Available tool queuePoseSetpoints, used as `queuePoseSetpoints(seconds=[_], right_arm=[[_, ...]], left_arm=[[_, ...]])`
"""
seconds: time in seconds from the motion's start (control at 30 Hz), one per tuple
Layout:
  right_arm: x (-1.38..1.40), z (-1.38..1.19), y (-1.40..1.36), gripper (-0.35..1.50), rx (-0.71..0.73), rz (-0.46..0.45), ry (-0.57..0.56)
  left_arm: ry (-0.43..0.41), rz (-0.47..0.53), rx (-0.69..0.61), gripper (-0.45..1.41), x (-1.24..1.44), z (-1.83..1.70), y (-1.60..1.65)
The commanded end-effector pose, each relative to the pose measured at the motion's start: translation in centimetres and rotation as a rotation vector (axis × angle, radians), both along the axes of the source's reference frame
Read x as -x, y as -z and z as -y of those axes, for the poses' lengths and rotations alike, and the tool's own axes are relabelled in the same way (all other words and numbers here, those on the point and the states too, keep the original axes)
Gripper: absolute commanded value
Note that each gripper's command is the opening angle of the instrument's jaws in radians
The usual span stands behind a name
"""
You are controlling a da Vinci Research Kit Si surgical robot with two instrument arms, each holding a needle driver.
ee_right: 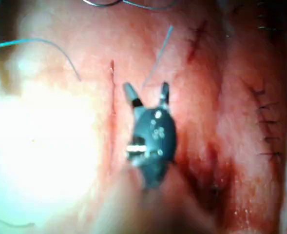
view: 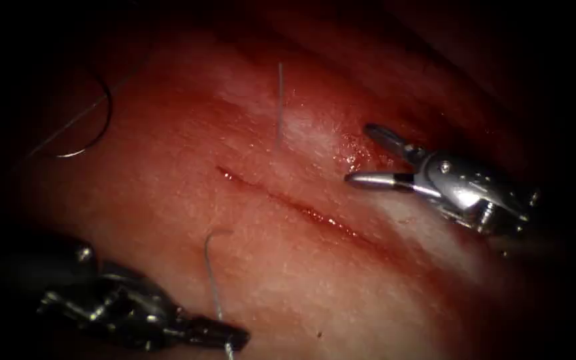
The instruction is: Wound Closure
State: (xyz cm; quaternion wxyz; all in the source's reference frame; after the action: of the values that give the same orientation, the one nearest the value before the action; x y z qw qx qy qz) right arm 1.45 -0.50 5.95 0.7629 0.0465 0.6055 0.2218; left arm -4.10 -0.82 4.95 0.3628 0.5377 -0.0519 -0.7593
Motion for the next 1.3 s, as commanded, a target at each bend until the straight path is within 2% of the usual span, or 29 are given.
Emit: queuePoseSetpoints(seconds=[0.03, 0.17, 0.33, 0.5, 0.97, 1.3], right_arm=[[-0.11, 0.09, -0.05, 0.81, 0.040, -0.010, 0.049], [-0.26, 0.17, -0.01, 0.74, 0.139, -0.019, 0.156], [-0.56, 0.18, 0.02, 0.78, 0.317, -0.044, 0.241], [-0.86, 0.29, 0.06, 0.79, 0.392, -0.049, 0.303], [-1.38, 0.50, 0.22, 0.79, 0.482, -0.081, 0.344], [-1.68, 0.48, 0.33, 0.79, 0.523, -0.090, 0.349]], left_arm=[[0.001, 0.010, 0.002, -0.45, 0.05, 0.01, -0.04], [-0.002, 0.017, 0.008, -0.45, 0.07, -0.10, -0.03], [-0.023, 0.032, -0.006, -0.45, 0.08, -0.16, -0.09], [-0.032, 0.037, -0.009, -0.45, 0.06, -0.22, -0.12], [-0.048, 0.055, -0.009, -0.45, -0.02, -0.39, -0.22], [-0.049, 0.051, -0.019, -0.45, -0.06, -0.37, -0.21]])
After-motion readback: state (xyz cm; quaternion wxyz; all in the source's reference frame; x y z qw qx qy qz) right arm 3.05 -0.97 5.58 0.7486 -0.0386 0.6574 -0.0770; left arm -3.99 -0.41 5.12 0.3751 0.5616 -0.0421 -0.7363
